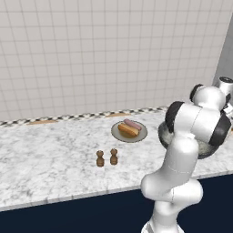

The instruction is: Place one bun and one sausage from the bowl on each plate.

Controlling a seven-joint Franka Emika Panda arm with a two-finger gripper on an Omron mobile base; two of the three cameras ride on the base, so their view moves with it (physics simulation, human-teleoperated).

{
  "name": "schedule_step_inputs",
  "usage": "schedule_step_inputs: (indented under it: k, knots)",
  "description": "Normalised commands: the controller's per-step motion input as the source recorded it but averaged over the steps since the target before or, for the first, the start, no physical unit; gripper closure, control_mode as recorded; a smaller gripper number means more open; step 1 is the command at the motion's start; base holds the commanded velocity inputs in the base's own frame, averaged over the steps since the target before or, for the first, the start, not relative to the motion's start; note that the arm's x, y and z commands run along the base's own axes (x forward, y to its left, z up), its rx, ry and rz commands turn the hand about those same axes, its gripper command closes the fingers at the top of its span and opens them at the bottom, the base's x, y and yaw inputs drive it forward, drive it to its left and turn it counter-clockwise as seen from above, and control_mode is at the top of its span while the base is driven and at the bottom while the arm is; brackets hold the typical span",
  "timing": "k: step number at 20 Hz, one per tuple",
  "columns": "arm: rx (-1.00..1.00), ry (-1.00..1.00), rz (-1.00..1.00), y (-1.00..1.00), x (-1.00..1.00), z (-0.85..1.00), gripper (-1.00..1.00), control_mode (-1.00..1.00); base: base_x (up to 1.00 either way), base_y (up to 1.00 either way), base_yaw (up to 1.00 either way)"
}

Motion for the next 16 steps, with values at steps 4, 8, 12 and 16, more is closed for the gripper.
schedule_step_inputs:
  k: [4,8,12,16]
  knots:
    - [0.00,0.00,0.06,1.00,-0.65,0.85,-1.00,-1.00,0.00,0.00,0.00]
    - [0.00,-0.09,0.01,1.00,-0.59,1.00,-1.00,-1.00,0.00,0.00,0.00]
    - [0.00,-0.22,0.02,0.98,-0.73,0.62,-1.00,-1.00,0.00,0.00,0.00]
    - [0.00,-0.03,0.00,0.00,-0.09,0.00,-1.00,-1.00,0.00,0.00,0.00]
